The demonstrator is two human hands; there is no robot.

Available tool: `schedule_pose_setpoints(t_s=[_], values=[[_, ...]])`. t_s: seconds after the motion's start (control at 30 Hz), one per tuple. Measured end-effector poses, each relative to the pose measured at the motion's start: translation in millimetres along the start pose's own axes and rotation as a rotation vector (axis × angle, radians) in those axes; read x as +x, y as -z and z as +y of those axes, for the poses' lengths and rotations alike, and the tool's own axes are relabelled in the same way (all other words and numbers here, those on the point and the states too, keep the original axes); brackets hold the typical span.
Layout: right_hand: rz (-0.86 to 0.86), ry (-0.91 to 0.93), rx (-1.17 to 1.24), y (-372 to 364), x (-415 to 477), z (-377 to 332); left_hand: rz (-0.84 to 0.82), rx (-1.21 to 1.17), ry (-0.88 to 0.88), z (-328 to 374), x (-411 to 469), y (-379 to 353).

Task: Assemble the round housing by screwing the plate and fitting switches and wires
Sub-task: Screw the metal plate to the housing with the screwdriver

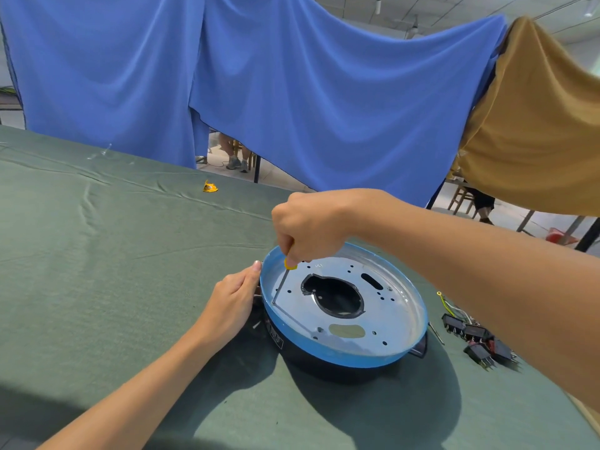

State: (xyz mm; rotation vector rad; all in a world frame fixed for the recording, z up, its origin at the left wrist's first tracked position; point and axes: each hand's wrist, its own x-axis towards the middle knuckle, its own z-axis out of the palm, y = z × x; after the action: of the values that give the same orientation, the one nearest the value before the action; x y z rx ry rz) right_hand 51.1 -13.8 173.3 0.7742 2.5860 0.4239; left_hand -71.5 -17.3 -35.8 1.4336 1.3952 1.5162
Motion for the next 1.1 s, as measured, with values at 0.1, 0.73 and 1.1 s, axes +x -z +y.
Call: schedule_pose_setpoints(t_s=[0.1,0.73,1.1], values=[[0.007,-0.009,0.007,1,4,-1,0.0,0.018,-0.004,-2,0,0],[-0.181,-0.338,0.648,-1,14,2,0.011,0.013,-0.026,1,-2,-1],[-0.014,-0.073,0.177,7,10,-1,0.008,-0.018,-0.022,7,-4,-1]])
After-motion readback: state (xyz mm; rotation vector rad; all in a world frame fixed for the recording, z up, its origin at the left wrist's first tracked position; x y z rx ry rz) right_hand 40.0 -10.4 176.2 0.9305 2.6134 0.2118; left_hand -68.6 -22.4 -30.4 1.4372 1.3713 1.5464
